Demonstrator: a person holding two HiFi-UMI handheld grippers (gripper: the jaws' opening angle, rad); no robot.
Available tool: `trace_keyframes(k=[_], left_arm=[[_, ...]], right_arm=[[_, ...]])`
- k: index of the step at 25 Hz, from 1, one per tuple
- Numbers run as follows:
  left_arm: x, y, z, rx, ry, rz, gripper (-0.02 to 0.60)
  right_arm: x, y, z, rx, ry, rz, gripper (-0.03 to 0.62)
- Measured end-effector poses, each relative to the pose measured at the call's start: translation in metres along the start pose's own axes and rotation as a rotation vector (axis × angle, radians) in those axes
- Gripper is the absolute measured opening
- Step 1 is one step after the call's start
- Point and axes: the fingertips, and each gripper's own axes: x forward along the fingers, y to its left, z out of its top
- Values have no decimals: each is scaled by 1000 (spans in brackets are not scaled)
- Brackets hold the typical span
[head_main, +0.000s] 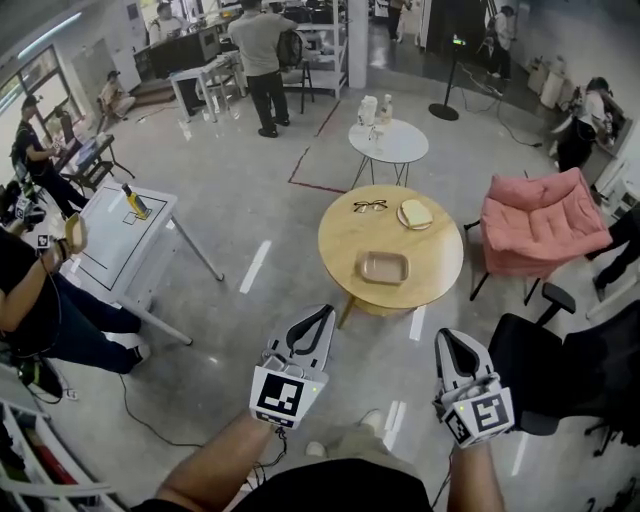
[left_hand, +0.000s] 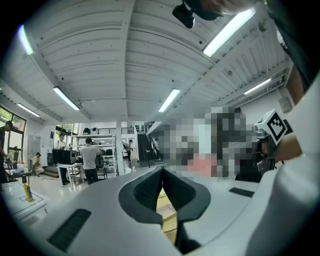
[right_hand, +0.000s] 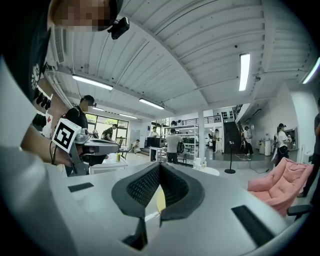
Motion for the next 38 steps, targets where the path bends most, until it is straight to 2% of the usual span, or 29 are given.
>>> trace_keyframes(k=[4,10,17,22,30,38], left_arm=[[13,12,-3,20,15,33,17],[31,21,-4,26,28,45,17],[52,24,-4,-45,19,42,17],[65,27,1,-64,7,46,17],[86,22,9,-33,15,67,17],[113,17,18,-24,15,124,17]], right_arm=[[11,-12,5,45,-9,23,14],[28,-24,8,48,-7,51,14],[41,-44,12,32,1,61,14],[48,-60,15,23,8,66,14],[60,-85,21,18,-2,105,15],[71,-119,24,21,-17,152,14]])
